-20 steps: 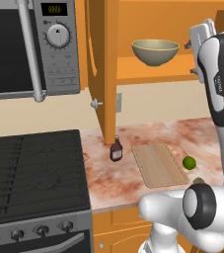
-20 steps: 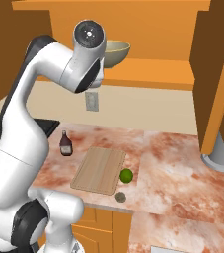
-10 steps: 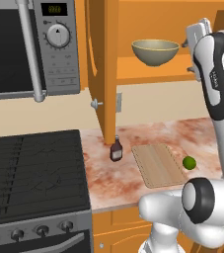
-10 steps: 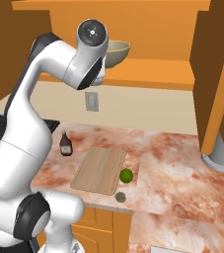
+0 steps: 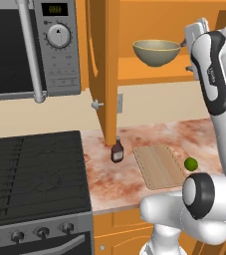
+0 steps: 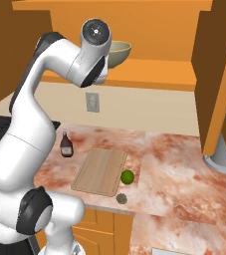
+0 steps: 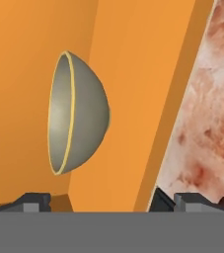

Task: Open the cabinet. Place the bowl and condiment on the counter. Then place the lime and garlic on the cutting board.

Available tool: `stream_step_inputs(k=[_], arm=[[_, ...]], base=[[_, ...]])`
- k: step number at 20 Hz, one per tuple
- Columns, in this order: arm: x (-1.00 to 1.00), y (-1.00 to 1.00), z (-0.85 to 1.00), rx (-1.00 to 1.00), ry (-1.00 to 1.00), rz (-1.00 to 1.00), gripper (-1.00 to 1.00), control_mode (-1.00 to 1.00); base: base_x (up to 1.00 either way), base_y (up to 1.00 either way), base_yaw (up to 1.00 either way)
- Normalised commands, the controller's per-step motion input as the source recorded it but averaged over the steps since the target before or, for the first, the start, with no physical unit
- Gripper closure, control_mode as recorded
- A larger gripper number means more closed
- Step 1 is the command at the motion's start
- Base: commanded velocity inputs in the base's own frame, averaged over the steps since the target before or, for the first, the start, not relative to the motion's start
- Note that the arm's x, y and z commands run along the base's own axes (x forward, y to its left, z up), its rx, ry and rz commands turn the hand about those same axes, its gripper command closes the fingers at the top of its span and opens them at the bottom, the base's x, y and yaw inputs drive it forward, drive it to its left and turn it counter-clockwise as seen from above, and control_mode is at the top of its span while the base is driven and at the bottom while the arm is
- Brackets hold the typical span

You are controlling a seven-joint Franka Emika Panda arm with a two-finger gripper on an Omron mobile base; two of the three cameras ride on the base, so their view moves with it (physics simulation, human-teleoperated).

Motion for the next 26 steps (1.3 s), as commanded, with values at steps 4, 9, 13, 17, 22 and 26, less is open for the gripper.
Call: stream_step_inputs(k=[4, 9, 13, 17, 22, 26], arm=[[0.19, 0.00, -0.06, 0.00, 0.00, 0.01, -1.00, -1.00], [0.21, 0.00, -0.09, 0.00, 0.00, 0.01, -1.00, -1.00], [0.20, 0.00, -0.01, 0.00, 0.00, 0.01, -1.00, -1.00], [0.20, 0.00, 0.00, 0.00, 0.00, 0.01, -1.00, -1.00], [0.19, 0.00, 0.00, 0.00, 0.00, 0.01, -1.00, -1.00], [0.18, 0.00, 0.00, 0.00, 0.00, 0.01, -1.00, -1.00]], base=[[0.00, 0.00, 0.00], [0.00, 0.00, 0.00], [0.00, 0.00, 0.00], [0.00, 0.00, 0.00], [0.00, 0.00, 0.00], [0.00, 0.00, 0.00]])
